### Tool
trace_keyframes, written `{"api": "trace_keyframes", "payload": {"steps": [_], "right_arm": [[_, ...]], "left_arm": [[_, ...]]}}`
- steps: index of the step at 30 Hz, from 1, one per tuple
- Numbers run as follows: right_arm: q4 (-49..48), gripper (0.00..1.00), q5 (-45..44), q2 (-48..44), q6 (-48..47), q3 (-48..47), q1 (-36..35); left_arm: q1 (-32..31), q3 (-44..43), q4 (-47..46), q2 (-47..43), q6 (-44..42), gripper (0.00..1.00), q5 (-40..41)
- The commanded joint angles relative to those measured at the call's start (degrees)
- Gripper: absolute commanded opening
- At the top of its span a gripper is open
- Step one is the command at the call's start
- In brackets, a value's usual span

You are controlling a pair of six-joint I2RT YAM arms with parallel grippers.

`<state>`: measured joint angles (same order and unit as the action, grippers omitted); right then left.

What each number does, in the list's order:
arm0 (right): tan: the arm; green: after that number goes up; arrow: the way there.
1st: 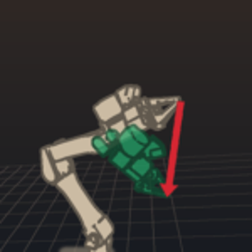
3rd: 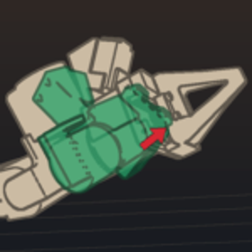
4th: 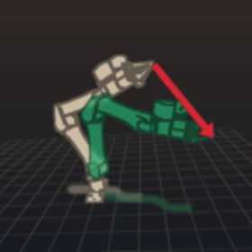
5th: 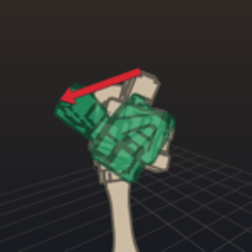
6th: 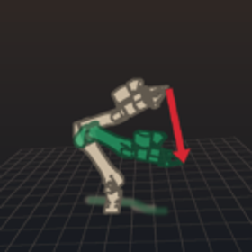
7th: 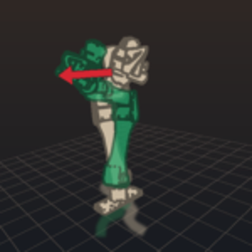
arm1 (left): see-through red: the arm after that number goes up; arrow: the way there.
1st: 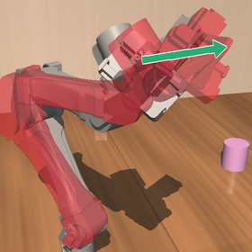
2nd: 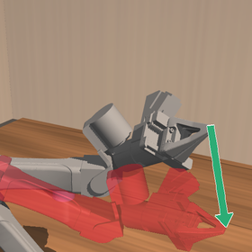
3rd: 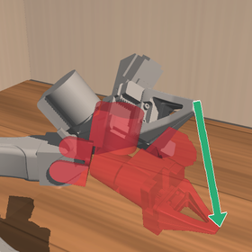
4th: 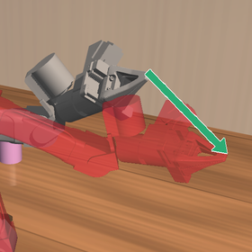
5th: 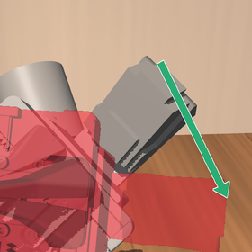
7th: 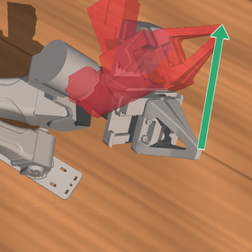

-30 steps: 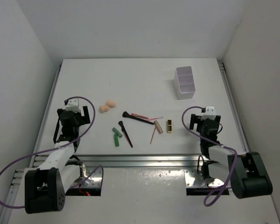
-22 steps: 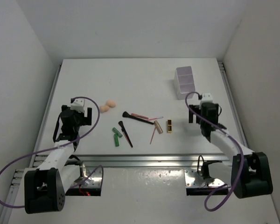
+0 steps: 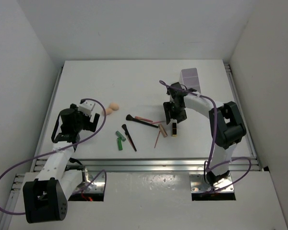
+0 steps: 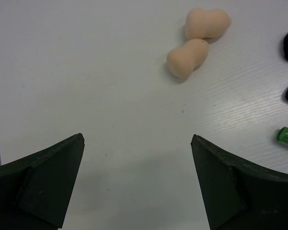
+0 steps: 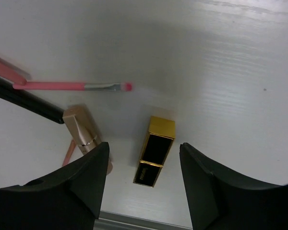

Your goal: Organize the makeup

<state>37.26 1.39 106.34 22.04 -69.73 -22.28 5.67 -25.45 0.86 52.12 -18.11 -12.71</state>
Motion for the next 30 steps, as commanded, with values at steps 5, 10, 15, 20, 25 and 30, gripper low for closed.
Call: {"api": "trace_keyframes", "payload": {"steps": [5,10,15,20,25,30], "right_arm": [[2.29,0.54,-2.71,2.72,3.09,-2.51,-1.18],[4.49,0.52,-4.55,4.31,3.88,-2.78,-1.36],[4.84,0.49,-6.75,4.75,3.71,-2.16,-1.18],[5.02,0.48,-7.01,3.87,3.18,-1.9,-1.18],[4.32,0.38,-6.84,4.31,1.52,-1.11,-0.66],[2.3,0.16,-2.36,5.62,-2.34,-0.66,0.31]], "left_arm": [[0.48,0.76,-1.91,-1.49,-0.79,1.0,-2.49],[0.48,1.28,-2.53,-0.97,-0.79,1.0,-2.5],[1.0,1.28,-2.53,-0.97,-0.79,1.0,-3.02],[1.01,1.81,-3.06,-0.97,-0.26,1.0,-3.02],[1.01,1.81,-3.59,-0.97,-0.26,1.0,-3.02],[1.01,2.34,-3.59,-0.97,-0.26,1.0,-3.02]]}}
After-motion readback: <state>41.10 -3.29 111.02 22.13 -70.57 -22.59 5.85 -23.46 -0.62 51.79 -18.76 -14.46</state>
